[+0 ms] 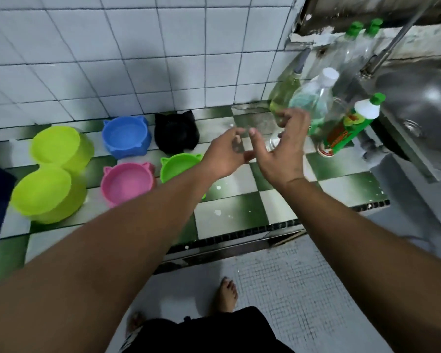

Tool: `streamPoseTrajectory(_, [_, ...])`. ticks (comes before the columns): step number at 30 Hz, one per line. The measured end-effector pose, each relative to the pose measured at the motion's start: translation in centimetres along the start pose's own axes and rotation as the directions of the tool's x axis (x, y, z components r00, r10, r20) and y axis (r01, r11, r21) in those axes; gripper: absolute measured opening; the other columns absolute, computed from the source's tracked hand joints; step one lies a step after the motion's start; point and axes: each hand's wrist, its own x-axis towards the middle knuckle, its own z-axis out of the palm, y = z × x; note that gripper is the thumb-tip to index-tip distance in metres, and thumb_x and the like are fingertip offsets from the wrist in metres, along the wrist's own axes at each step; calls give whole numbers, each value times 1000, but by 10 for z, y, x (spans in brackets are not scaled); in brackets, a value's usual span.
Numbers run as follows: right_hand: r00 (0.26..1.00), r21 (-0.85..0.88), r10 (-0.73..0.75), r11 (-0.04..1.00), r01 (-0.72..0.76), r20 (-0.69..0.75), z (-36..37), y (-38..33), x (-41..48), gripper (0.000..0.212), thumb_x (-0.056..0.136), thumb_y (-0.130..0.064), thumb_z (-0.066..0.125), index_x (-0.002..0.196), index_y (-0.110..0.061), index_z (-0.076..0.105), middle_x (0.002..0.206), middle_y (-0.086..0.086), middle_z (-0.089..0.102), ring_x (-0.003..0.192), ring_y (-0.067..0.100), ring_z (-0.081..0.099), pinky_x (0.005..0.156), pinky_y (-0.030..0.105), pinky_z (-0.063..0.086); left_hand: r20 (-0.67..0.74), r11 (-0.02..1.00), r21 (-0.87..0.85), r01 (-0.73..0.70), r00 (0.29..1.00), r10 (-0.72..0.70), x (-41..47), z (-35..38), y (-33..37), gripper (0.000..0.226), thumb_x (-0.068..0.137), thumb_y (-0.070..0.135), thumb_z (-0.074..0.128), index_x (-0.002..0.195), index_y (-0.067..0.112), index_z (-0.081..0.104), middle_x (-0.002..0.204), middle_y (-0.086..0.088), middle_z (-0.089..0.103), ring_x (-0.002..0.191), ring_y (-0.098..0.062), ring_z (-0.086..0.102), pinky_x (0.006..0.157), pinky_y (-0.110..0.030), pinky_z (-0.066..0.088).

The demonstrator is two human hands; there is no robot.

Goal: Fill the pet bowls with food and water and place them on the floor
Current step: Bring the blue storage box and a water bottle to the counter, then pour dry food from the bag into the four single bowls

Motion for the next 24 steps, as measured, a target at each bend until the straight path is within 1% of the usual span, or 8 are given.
streamPoseTrajectory(2, [994,29,4,1000,-7,114,26,-21,-13,47,88,-31,72,121,-7,49,121,3,38,111,23,49,91,46,51,-48,1000,-3,-1,999,1,-24,-25,-17,61,53,52,82,109,39,62,106,-4,66,90,-24,66,89,-48,60])
streamPoseTrajectory(5, [982,75,37,996,-52,186,68,-58,-32,45,89,-35,69,121,-12,48,123,1,41,107,20,52,87,46,53,-83,999,41,-8,996,12,-63,-77,-36,62,75,33,86,130,20,60,111,0,61,98,-20,64,96,-44,56])
streamPoseTrajectory(7, [971,96,27,994,-51,236,96,-84,-46,44,89,-39,67,120,-14,48,120,-2,41,102,20,55,84,46,54,-109,999,54,-3,994,9,-85,-119,-54,54,84,22,83,132,15,59,113,2,61,105,-20,65,99,-43,55])
streamPoseTrajectory(11, [938,162,-67,987,12,340,153,-144,-73,40,91,-32,68,119,-11,49,117,-3,40,100,23,57,84,43,54,-216,996,79,48,976,-30,-131,-206,-89,49,86,22,79,131,21,60,114,-1,64,105,-19,69,99,-42,55])
streamPoseTrajectory(14, [909,212,-125,976,41,398,196,-184,-91,40,90,-30,70,119,-8,52,117,-3,42,103,27,58,88,44,53,-306,989,136,64,952,-19,-165,-263,-109,46,88,23,78,130,17,61,115,-4,66,104,-20,70,97,-36,55])
streamPoseTrajectory(18, [835,254,-113,967,-32,538,250,-240,-113,39,90,-28,71,121,-10,53,118,-1,45,102,24,57,87,19,46,-457,981,119,153,886,-83,-207,-331,-132,39,89,27,78,124,19,63,105,2,63,98,-19,68,89,-32,55])
streamPoseTrajectory(21, [792,268,-129,962,-46,597,269,-258,-114,36,90,-29,71,117,-12,55,116,2,51,99,19,57,87,26,49,-501,979,142,146,863,-56,-227,-351,-134,33,88,28,77,118,21,66,102,2,66,93,-16,68,88,-35,58])
streamPoseTrajectory(24, [726,287,-204,958,9,657,304,-284,-107,24,93,-27,68,110,-12,59,110,5,58,91,16,57,83,27,51,-588,969,161,185,807,-56,-248,-379,-140,27,90,29,74,116,21,68,101,3,69,93,-12,67,86,-29,56])
